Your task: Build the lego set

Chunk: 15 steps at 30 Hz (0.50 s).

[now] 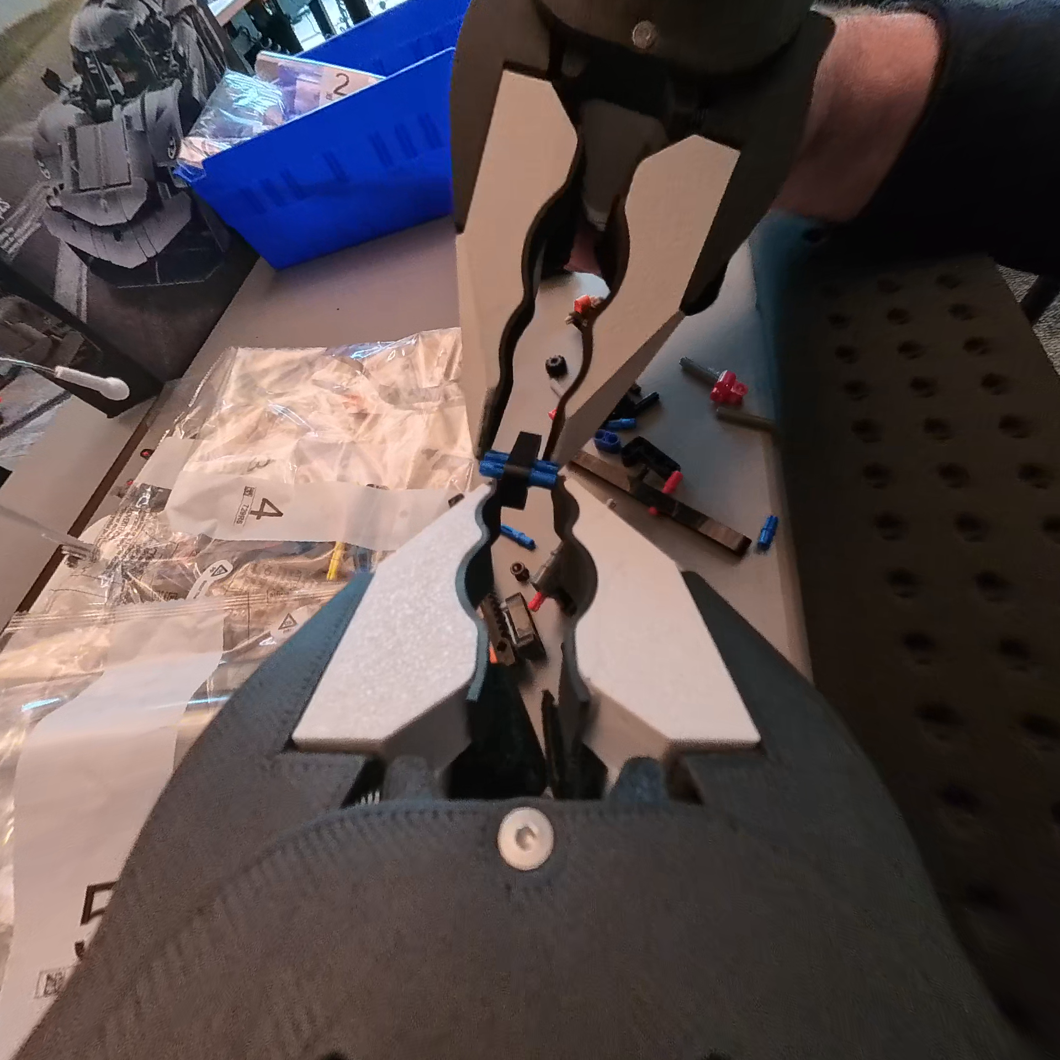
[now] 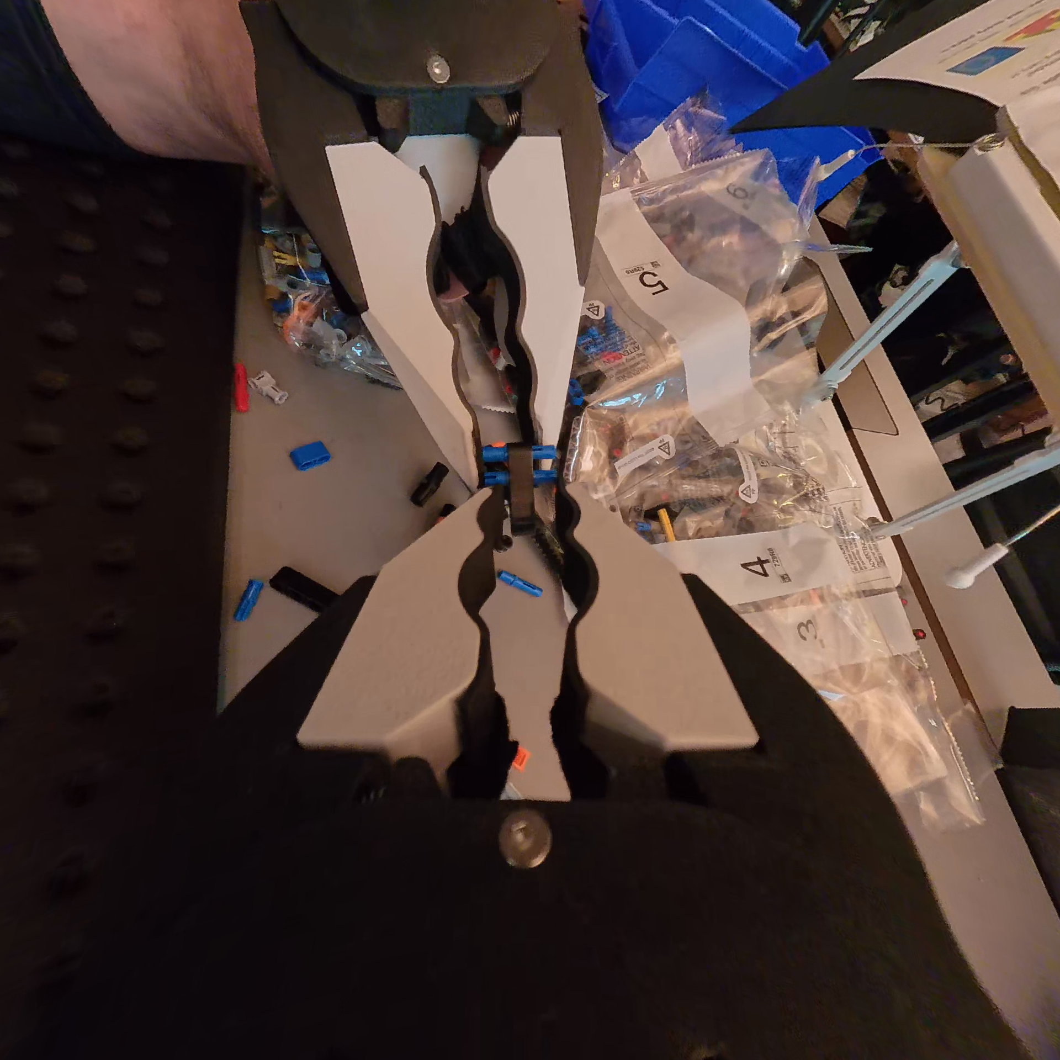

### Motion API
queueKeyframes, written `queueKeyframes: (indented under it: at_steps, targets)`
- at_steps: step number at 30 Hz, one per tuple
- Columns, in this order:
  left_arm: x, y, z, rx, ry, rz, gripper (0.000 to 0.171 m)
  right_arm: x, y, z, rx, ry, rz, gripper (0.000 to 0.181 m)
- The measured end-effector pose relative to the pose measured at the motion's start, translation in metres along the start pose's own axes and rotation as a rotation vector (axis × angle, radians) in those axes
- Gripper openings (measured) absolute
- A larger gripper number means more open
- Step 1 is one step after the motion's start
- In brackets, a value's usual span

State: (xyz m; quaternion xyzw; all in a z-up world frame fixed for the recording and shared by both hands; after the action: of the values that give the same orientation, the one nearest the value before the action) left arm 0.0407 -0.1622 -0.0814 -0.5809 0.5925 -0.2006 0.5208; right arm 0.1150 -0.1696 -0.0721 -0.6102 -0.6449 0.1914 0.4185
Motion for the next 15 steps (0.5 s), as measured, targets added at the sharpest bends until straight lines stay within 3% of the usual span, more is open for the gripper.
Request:
queueKeyframes:
  at_steps: [15]
  targets:
    - [0.0065,0.0059,-0.0014,-0.052,0.033,0.057,0.016,-0.0071,0.0022,0.0084,-0.032,-0.046,0.000,0.015]
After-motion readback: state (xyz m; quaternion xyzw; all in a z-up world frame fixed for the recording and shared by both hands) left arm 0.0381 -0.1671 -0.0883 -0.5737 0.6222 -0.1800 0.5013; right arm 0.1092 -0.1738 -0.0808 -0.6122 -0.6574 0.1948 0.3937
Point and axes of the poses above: each gripper's, where its closed fingertips meet, z out along the fingers, y out of its underside, x = y × z across the jaws, the point moved 5 cm from there along -z, back along the fingers, and after that the axes turned 12 degrees about -y, right-handed, at the moved point
